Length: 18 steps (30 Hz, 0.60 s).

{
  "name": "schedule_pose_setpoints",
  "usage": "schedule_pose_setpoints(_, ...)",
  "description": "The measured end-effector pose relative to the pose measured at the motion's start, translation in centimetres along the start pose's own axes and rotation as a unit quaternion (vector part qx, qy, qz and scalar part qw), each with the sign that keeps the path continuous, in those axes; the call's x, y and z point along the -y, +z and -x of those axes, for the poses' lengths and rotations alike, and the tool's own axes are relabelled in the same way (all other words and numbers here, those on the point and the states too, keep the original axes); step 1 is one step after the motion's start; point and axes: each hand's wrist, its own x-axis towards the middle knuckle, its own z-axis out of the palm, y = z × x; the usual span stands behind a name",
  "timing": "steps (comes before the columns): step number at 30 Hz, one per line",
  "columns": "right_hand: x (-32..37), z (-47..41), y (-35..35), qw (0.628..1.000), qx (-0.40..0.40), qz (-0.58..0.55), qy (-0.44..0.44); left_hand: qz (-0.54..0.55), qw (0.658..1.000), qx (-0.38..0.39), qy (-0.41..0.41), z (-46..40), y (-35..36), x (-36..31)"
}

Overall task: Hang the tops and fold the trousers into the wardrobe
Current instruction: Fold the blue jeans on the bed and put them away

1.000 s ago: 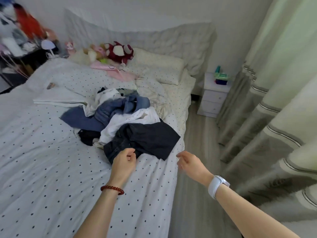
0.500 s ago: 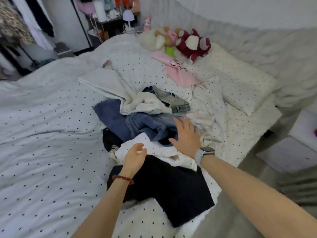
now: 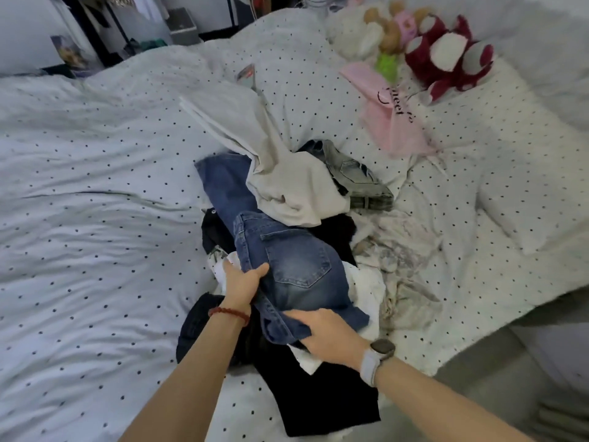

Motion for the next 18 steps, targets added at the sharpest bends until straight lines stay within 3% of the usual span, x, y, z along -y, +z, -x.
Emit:
schedule_pose_setpoints(2,-0.4,0.8,-1.0,0.993,0.087,-0.082,-0.001,0.016,1.0,-0.004,-0.014,0.3,-0.9,0.9)
schedule_pose_setpoints(4,-0.9,1.4,-2.4,0.987,0.077,-0.14,0.024,0.03,0.999,0.036,0.005,0.9,-1.8,1.3)
schedule_pose_setpoints(6,-0.7,1.9,-4.0,0.972,-0.076,-0.215,0.061,0.03,0.997,0.066,0.038,2.2,-3.0,1.2)
schedule_pose_setpoints(8,-0.4,1.6,-5.1,0.937,-0.252,-0.218,0.107,0.025,0.992,0.099,0.071,3.7,-4.9,0.6)
schedule_pose_setpoints(9,0.3,1.1,-5.6,0.927,-0.281,-0.207,0.138,0.021,0.989,0.119,0.084,4.7,-5.9,0.1)
schedule_pose_setpoints(12,4.5,-1.2,-5.5,0.911,-0.204,-0.317,0.168,0.007,0.976,0.178,0.127,7.5,-9.8,-2.1)
schedule_pose_setpoints(14,8.0,-2.8,-4.5,0.889,-0.145,-0.413,0.136,-0.004,0.968,0.192,0.159,9.1,-12.6,-4.0)
schedule_pose_setpoints(18,17.2,-4.6,-0.9,0.926,-0.157,-0.343,0.009,0.012,0.963,0.135,0.234,13.6,-20.2,-7.5)
